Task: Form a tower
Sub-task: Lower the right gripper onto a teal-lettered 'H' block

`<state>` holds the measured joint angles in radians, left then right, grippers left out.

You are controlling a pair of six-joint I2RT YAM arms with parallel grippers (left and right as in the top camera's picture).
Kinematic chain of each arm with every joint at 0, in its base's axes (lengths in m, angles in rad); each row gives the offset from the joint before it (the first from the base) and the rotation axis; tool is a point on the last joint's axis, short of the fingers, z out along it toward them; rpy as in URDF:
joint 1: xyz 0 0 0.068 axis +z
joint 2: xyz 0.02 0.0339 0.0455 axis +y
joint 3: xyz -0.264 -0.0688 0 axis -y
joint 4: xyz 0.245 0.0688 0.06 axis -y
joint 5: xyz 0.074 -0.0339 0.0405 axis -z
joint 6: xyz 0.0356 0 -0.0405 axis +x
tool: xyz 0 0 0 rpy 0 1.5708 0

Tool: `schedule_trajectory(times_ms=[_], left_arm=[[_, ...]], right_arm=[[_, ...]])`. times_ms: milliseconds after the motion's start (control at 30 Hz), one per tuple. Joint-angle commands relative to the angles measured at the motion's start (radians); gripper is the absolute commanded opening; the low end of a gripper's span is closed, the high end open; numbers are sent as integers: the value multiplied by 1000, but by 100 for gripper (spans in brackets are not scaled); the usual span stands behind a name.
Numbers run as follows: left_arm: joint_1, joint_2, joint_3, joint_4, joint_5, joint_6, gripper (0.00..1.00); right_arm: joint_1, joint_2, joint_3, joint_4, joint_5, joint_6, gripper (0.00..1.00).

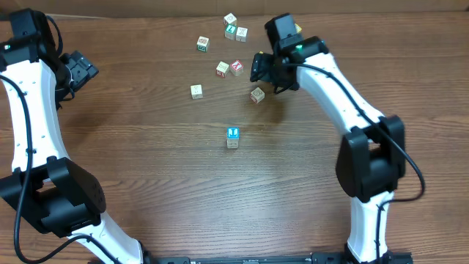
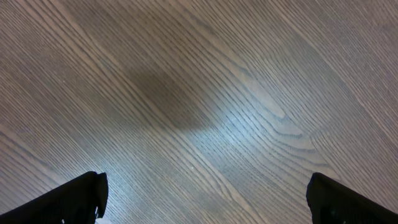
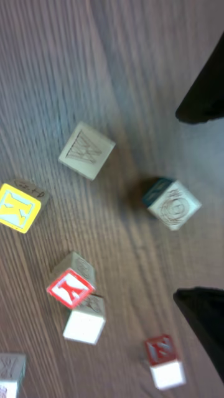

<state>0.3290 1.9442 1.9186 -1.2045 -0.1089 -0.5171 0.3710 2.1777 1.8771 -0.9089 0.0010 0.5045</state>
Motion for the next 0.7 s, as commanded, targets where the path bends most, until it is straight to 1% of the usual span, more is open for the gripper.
schedule_trajectory(times_ms=[0,67,267,300,367,433,500,567,667], left_arm=[[-5,-2,1,1,-6,5,99],[-5,-2,1,1,-6,5,99],[-5,-2,1,1,-6,5,99],[-5,-2,1,1,-6,5,100],[-5,-2,1,1,-6,5,99],[-5,-2,1,1,-6,5,100],[-5,-2,1,1,-6,5,100],[-5,-2,1,1,-6,5,99],[-5,-2,1,1,-6,5,100]], right_arm=[[19,62,7,49,10,54,76],[31,95,7,74,33,72,73],[66,157,7,88,146,121,70],[68,159,6,86,157,121,66],[69,159,3,83,164,120,55],[69,159,3,64,164,120,48],[66,159,3,34,164,120,38],[60,159,3,-6,164,118,32],[46,159,3,-61,164,114,27]])
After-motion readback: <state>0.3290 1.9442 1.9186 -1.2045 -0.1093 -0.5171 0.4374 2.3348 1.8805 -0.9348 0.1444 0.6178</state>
